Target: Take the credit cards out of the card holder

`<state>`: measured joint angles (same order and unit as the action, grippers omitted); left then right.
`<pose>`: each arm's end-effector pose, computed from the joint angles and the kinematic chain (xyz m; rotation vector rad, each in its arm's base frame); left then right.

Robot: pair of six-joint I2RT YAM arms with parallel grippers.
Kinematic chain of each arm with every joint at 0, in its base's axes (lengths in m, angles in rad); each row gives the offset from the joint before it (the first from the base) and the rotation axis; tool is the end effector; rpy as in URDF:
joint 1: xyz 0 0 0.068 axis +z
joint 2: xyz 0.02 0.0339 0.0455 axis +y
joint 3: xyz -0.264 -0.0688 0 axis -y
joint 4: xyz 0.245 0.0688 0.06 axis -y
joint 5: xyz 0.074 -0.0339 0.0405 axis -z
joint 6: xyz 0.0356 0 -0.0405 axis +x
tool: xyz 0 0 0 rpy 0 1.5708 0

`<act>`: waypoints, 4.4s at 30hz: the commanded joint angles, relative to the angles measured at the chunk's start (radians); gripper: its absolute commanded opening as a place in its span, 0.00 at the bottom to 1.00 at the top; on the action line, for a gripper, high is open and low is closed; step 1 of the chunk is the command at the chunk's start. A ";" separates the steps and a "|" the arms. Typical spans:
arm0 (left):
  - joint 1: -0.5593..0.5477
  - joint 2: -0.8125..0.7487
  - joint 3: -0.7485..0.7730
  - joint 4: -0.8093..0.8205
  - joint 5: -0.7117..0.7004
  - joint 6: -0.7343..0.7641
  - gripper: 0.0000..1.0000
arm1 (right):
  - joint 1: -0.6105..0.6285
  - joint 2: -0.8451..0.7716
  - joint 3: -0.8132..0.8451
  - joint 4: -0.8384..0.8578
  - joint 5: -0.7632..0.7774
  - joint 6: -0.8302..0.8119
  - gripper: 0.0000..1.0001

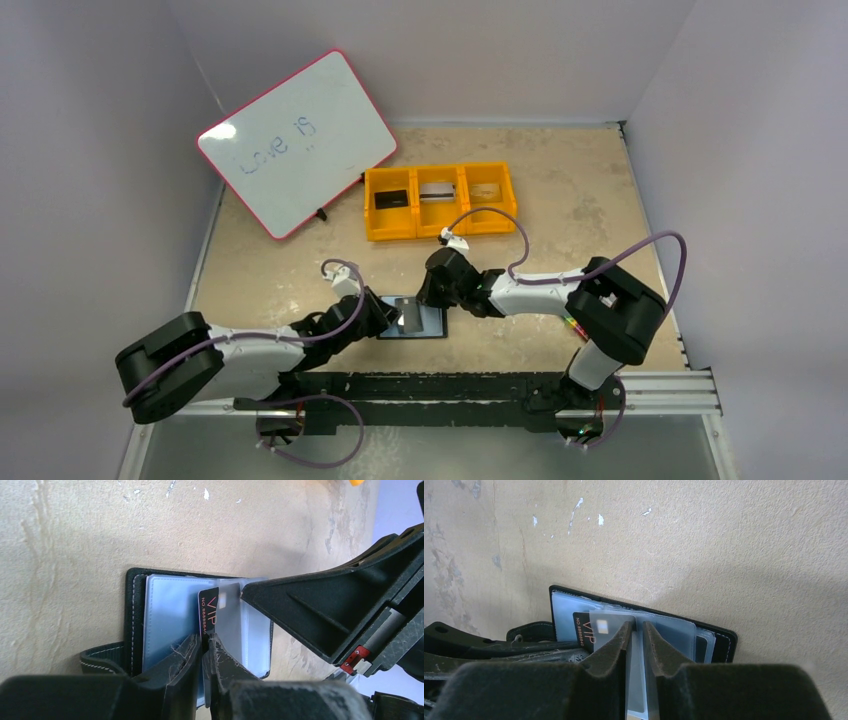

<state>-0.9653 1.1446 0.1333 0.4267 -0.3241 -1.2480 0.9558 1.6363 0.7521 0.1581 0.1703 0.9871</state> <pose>0.1127 -0.1429 0.1186 -0.5165 2.2162 -0.9234 0.1899 0.2583 0.1531 0.1306 2.4174 0.7812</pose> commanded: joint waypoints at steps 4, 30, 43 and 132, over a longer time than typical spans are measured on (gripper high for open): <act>0.001 0.054 -0.041 0.137 0.024 -0.030 0.07 | -0.008 0.075 -0.061 -0.187 0.060 -0.045 0.18; 0.003 -0.324 0.056 -0.382 -0.126 0.063 0.00 | -0.010 -0.050 -0.034 -0.245 0.092 -0.056 0.20; 0.002 -0.385 0.128 -0.340 -0.068 0.131 0.00 | -0.015 -0.271 -0.047 -0.104 0.006 -0.103 0.39; 0.002 -0.830 0.362 -1.141 -0.589 0.071 0.77 | -0.084 0.305 0.614 0.230 0.139 -1.710 0.00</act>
<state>-0.9634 0.3321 0.4515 -0.7048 -0.8757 -1.2106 0.8757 1.9224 1.2999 0.3912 0.2790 -0.5591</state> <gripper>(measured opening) 0.760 0.007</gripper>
